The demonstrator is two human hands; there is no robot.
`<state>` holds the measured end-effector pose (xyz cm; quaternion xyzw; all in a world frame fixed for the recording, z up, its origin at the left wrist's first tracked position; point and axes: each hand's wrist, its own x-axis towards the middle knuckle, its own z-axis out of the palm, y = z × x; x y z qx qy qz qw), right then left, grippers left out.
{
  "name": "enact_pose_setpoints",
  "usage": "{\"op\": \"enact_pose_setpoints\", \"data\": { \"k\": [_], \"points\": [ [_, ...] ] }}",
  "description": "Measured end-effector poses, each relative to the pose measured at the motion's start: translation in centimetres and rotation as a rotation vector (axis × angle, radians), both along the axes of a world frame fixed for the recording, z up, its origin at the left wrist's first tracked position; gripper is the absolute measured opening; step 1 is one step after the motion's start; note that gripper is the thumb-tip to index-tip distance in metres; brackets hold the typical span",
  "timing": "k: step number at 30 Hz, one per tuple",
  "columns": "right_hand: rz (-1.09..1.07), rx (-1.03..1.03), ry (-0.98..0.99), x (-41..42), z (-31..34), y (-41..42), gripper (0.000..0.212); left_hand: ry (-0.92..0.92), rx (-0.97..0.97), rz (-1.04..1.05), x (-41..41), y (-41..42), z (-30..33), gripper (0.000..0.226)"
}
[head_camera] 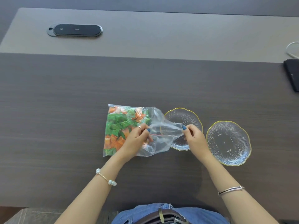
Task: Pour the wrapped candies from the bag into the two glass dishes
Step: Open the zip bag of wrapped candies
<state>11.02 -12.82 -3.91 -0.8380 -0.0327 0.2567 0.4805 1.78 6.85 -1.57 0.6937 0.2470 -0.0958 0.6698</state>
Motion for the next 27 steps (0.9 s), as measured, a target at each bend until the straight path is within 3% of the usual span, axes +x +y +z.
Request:
{"op": "enact_pose_setpoints", "data": {
  "k": [3, 6, 11, 15, 17, 18, 20, 23, 25, 27],
  "points": [
    [-0.009, -0.016, 0.077, 0.2, 0.2, -0.5, 0.020, -0.001, 0.016, 0.072, 0.0, 1.3, 0.2, 0.026],
    [-0.010, 0.032, 0.066, -0.4, 0.9, 0.4, 0.016, 0.039, 0.014, 0.025, 0.7, 0.6, -0.1, 0.010],
    [-0.018, -0.015, -0.007, -1.0, 1.4, 1.1, 0.016, 0.031, 0.165, 0.028, 1.4, -0.9, -0.4, 0.024],
    [-0.094, -0.120, -0.015, -0.4, 0.6, -0.2, 0.020, -0.127, -0.032, 0.235, 1.4, 0.2, 2.0, 0.022],
    [-0.142, -0.102, -0.042, -0.4, 0.8, 0.0, 0.003, -0.196, -0.081, 0.161, 0.8, 0.8, 3.2, 0.033],
    [-0.192, -0.075, -0.084, -0.7, 1.2, 0.4, 0.014, -0.189, -0.076, 0.105, 0.4, 1.0, 3.6, 0.042],
    [-0.258, -0.024, -0.241, -1.3, 2.4, 1.5, 0.024, -0.126, 0.072, 0.075, -0.5, 1.6, 3.2, 0.052],
    [-0.117, 0.033, -0.309, -2.3, 4.1, 3.5, 0.020, 0.148, 0.615, 0.285, -1.8, 3.9, -0.1, 0.045],
    [-0.004, 0.011, -0.230, -2.7, 4.3, 4.4, 0.032, 0.371, 0.674, 0.388, -2.5, 4.9, -1.5, 0.051],
    [-0.022, -0.026, -0.185, -2.7, 4.2, 5.0, 0.039, 0.450, 0.641, 0.374, -2.6, 5.2, -2.4, 0.056]
  ]
}}
